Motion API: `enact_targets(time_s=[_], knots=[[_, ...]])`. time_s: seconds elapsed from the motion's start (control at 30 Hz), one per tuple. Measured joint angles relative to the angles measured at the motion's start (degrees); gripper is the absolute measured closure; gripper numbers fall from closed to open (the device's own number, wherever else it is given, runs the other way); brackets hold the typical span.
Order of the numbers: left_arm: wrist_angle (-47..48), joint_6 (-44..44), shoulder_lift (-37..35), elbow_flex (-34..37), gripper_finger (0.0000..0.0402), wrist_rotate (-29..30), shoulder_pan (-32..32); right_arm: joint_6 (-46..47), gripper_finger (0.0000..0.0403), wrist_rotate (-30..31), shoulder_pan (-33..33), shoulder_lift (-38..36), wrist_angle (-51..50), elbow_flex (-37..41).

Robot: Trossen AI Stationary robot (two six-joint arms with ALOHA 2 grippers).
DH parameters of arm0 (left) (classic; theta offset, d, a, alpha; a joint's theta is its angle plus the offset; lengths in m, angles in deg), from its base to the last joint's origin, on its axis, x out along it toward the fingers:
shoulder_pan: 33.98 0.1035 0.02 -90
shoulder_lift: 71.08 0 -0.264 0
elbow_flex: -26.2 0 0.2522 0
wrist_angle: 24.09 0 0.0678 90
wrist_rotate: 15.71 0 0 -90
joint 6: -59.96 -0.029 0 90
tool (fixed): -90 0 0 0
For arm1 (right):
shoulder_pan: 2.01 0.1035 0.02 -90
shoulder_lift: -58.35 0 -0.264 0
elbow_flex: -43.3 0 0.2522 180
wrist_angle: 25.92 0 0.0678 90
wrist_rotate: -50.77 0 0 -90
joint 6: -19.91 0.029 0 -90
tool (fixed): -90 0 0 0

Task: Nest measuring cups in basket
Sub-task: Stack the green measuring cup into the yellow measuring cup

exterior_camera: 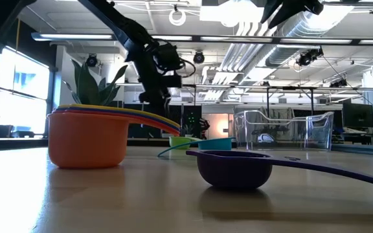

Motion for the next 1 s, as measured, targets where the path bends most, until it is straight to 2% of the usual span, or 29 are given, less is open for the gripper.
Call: enact_targets(time_s=[0.47, 0.67, 1.0], knots=[[0.2, -21.84, 0.75, 0.02, 0.0257, 0.13, 0.92, 0.0, 0.0281, 1.46, 0.0, 0.02, 0.28, 0.0], [-1.45, -24.65, 1.26, 0.02, 0.0257, -0.22, -0.17, 0.0, 0.0281, 1.74, 0.0, 0.04, 0.29, 0.0], [-4.9, -23.18, 2.41, 0.0, 0.0257, -0.17, -0.32, 0.0, 0.0281, 2.14, 0.0, 0.04, 0.33, 0.0]])
